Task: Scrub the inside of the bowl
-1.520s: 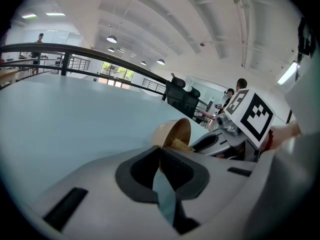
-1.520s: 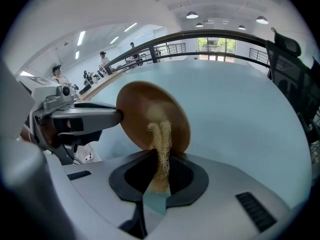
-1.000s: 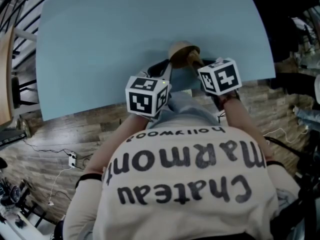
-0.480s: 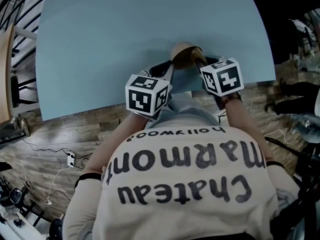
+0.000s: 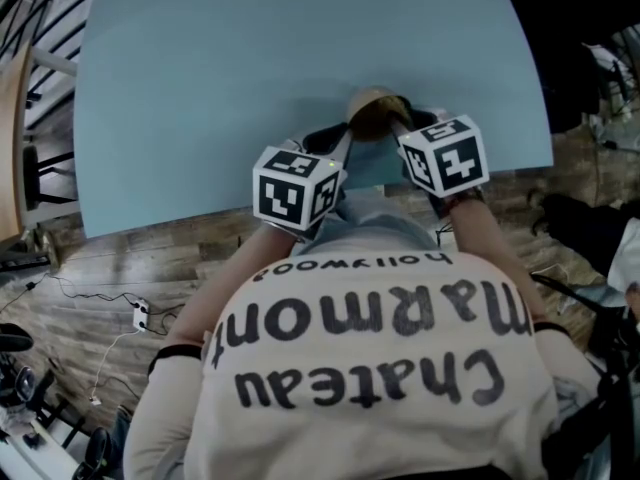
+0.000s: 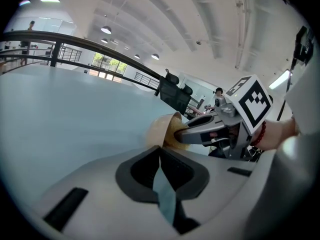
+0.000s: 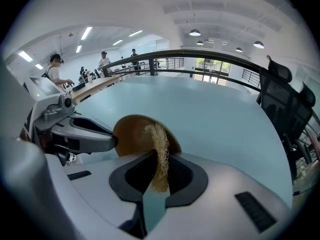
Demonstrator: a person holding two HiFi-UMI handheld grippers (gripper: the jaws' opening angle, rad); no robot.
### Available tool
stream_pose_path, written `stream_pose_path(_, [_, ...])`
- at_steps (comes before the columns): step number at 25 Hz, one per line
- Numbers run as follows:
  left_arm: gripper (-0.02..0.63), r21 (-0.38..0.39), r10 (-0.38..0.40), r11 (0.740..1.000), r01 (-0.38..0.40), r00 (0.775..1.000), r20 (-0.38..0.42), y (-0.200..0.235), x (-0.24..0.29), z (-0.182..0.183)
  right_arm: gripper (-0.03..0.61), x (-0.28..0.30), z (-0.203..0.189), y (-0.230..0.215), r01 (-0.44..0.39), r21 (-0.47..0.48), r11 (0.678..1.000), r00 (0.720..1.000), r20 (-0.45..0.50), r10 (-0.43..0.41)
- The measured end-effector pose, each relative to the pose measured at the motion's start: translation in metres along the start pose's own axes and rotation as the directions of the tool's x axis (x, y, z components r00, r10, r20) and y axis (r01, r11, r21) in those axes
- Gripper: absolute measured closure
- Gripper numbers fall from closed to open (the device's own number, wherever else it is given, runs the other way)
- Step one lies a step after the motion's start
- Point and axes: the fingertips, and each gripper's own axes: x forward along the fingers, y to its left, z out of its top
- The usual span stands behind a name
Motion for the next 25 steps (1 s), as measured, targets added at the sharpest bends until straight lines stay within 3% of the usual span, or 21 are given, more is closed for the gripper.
stream_pose_path(10, [0.604, 0.000, 0.011, 1.000, -0.011, 1.000, -0.002, -0.002, 0.005, 0.000, 0.515, 0.005, 0.006, 0.031, -0.133, -0.067, 0.989, 0.991, 0.012, 0.134])
stream_pose_path(16, [0.606, -0.033, 0.039, 0.999, -0.039, 0.999, 0.025, 0.004, 0.004, 0.011, 0.515, 0.003, 0.011, 0.047, -0.245, -0.065, 0.967, 0.969, -0.002, 0.246])
stream_pose_path(25, [0.604, -0.047, -0.019, 0.999, 0.019, 1.000, 0.012, -0.008, 0.011, 0.009, 0.515, 0.015, 0.004, 0.034, -0.261, -0.005, 0.965, 0.965, -0.021, 0.260])
